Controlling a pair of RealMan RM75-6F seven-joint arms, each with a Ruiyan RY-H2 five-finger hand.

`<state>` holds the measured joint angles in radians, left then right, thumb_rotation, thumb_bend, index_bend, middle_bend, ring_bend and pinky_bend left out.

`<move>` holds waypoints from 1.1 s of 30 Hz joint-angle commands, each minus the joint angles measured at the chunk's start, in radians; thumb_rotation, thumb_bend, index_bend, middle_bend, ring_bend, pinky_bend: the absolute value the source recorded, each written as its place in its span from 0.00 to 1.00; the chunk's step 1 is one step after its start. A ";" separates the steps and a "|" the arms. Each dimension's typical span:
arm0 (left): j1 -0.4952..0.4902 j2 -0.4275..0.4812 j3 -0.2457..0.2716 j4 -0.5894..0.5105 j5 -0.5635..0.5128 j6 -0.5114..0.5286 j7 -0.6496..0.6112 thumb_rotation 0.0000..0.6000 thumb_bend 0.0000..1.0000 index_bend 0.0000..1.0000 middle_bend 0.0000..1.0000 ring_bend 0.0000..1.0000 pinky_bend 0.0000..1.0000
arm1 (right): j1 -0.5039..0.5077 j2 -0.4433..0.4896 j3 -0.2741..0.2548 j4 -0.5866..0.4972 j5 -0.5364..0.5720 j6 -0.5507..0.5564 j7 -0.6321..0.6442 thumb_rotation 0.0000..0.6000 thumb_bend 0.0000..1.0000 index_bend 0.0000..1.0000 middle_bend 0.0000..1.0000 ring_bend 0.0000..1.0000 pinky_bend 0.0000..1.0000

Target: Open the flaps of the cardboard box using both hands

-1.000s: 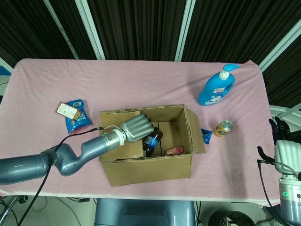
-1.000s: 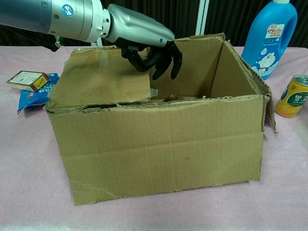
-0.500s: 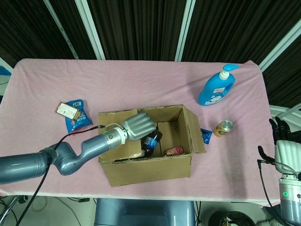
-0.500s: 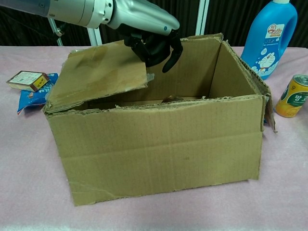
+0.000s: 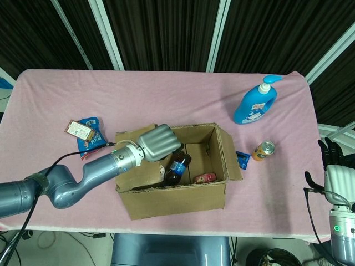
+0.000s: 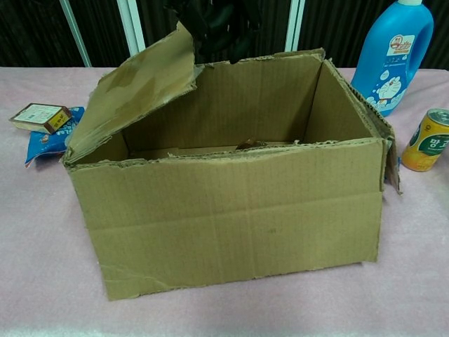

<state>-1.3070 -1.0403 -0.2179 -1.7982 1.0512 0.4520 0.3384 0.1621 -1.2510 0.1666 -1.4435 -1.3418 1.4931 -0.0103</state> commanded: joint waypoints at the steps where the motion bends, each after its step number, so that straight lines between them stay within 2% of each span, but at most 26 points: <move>1: 0.001 0.056 0.010 -0.043 -0.015 -0.007 -0.011 1.00 1.00 0.49 0.69 0.51 0.53 | -0.001 0.000 0.001 -0.001 -0.001 0.001 -0.001 1.00 0.38 0.00 0.00 0.00 0.24; 17: 0.075 0.291 0.016 -0.196 0.024 0.026 -0.071 1.00 1.00 0.49 0.69 0.51 0.53 | -0.007 0.000 0.007 -0.010 0.001 -0.004 -0.003 1.00 0.38 0.00 0.00 0.00 0.24; 33: 0.275 0.481 0.012 -0.299 0.212 0.126 -0.241 1.00 1.00 0.49 0.69 0.51 0.53 | -0.011 -0.001 0.012 -0.016 0.005 -0.012 -0.009 1.00 0.38 0.00 0.00 0.00 0.24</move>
<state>-1.0568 -0.5787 -0.2065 -2.0852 1.2391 0.5576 0.1215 0.1514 -1.2522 0.1782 -1.4592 -1.3371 1.4815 -0.0189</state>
